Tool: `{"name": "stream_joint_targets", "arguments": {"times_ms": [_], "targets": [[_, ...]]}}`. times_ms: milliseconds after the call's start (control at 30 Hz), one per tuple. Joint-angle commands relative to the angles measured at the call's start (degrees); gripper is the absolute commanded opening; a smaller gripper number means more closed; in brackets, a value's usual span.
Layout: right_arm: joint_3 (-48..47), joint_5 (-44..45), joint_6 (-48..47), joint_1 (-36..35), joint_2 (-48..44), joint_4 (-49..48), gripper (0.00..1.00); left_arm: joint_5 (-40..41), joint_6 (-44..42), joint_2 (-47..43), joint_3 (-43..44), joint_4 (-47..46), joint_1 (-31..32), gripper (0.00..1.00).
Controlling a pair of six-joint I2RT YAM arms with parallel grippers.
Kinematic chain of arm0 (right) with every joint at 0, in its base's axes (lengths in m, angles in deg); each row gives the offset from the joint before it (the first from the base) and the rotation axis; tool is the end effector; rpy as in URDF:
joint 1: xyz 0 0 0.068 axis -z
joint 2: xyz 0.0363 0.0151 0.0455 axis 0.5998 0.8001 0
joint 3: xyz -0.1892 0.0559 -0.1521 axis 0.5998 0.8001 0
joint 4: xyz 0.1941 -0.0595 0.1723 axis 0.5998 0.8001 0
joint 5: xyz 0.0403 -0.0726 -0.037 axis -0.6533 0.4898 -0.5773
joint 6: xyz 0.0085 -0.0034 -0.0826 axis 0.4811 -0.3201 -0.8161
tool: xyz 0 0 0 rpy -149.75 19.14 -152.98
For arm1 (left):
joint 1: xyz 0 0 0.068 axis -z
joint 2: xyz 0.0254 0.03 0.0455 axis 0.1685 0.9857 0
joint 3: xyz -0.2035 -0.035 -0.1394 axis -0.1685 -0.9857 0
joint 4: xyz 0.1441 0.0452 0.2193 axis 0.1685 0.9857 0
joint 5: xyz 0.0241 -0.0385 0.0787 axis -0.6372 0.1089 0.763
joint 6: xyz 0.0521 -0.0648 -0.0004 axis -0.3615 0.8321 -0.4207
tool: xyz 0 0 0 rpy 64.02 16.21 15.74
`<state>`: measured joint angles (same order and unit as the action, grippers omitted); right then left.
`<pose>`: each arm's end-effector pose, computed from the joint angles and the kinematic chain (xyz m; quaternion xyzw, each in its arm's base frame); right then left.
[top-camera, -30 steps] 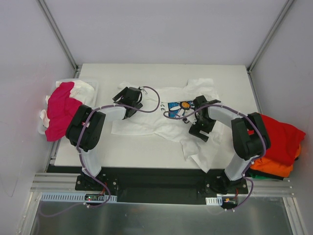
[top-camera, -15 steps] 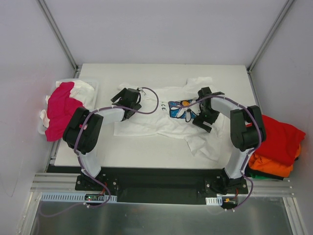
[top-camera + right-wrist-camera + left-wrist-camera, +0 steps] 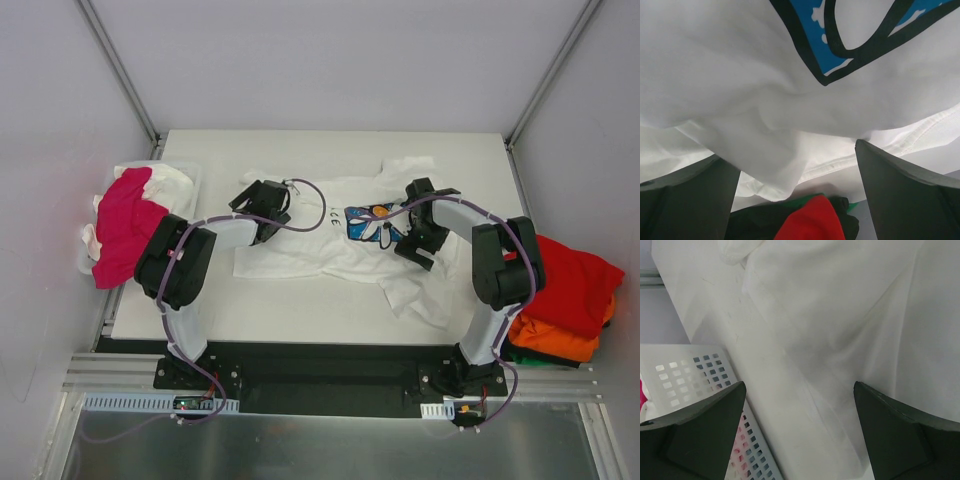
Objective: Fold and stack the t-shirts
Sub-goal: Flatten out the tshirt
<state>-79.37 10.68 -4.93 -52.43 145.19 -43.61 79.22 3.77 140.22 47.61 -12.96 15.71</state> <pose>0.3434 0.0842 0.0984 -0.6205 0.7722 -0.1155 0.0730 0.3760 -0.1386 0.1140 0.3484 0.8086 0.2682 0.3909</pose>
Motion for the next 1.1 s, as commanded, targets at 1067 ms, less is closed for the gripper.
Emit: {"name": "stream_joint_targets", "arguments": {"times_ms": [1067], "targets": [[-6.19,4.98,-1.95,1.16,4.90,-4.72,0.96,-0.47,-6.55,15.35,23.92,3.48,-8.36,0.90]]}}
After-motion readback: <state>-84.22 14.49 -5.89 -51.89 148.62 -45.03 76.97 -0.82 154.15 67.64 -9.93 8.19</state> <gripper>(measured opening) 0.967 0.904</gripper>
